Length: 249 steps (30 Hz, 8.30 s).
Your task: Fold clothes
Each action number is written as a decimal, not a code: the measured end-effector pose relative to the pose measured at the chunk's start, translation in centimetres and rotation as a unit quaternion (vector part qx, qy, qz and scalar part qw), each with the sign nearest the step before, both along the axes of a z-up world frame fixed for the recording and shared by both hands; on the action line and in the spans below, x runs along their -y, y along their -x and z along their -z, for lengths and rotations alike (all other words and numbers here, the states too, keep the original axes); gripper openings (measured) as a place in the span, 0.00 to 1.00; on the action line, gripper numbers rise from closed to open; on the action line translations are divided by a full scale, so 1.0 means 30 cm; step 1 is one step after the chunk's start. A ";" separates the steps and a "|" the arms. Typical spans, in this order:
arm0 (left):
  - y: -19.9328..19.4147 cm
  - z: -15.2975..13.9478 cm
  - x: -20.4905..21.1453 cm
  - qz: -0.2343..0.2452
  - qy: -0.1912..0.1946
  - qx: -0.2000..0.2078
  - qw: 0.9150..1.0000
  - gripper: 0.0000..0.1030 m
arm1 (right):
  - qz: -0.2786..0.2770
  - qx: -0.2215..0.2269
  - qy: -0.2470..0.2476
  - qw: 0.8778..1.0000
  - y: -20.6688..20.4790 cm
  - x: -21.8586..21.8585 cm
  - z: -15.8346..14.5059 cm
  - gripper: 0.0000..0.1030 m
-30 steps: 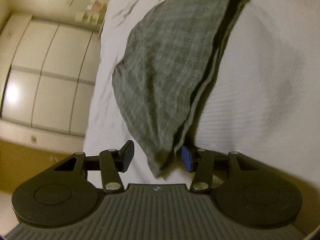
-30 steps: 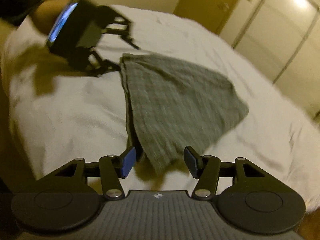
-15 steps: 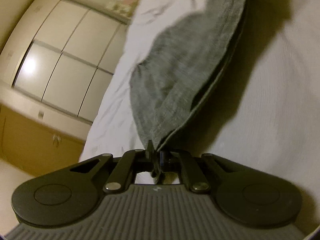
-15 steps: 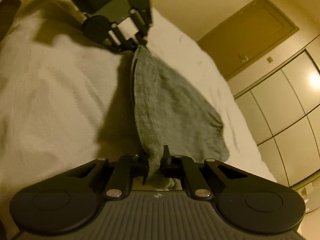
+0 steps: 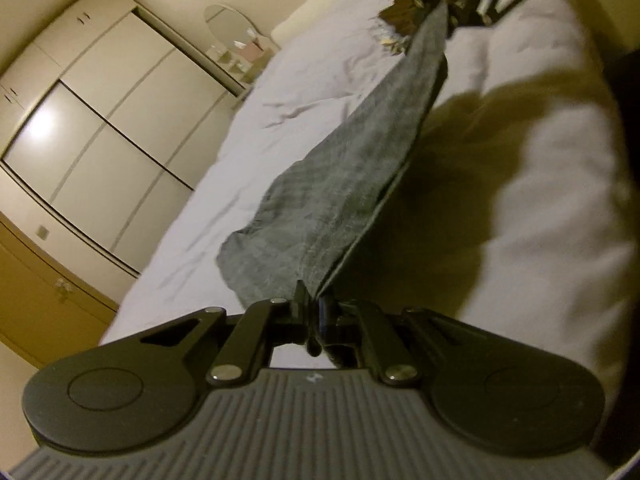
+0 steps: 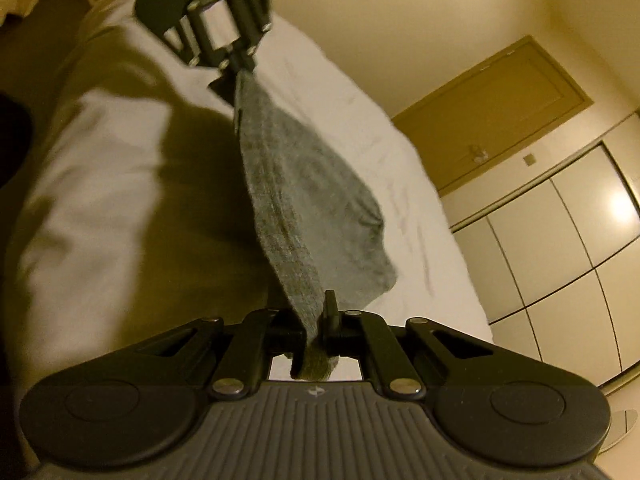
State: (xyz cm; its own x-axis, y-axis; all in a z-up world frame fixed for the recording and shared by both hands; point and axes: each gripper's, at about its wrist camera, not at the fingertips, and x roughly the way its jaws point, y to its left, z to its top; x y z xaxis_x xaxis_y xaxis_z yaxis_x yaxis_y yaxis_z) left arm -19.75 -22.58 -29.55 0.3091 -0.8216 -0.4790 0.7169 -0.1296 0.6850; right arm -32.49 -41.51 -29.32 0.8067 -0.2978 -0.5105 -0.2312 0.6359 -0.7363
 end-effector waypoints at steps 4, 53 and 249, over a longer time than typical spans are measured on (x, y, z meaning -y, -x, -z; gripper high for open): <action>0.108 0.007 -0.046 0.009 -0.019 0.005 1.000 0.03 | 0.008 0.012 -0.006 1.000 0.094 -0.037 0.027 0.03; 0.374 -0.044 0.247 -0.004 0.094 -0.216 0.972 0.02 | 0.281 0.182 -0.556 0.761 0.299 0.196 0.042 0.64; 0.386 -0.124 -0.353 0.037 -0.062 -0.077 0.994 0.04 | 0.033 -0.015 -0.019 0.999 0.408 -0.290 -0.105 0.00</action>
State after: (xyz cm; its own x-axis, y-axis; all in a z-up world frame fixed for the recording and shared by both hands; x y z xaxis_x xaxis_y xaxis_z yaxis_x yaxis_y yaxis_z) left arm -31.34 -11.99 -25.83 0.1649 -0.7716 -0.6143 0.7972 -0.2625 0.5437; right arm -44.71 -32.82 -26.18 0.7699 -0.3292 -0.5467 -0.2104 0.6778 -0.7045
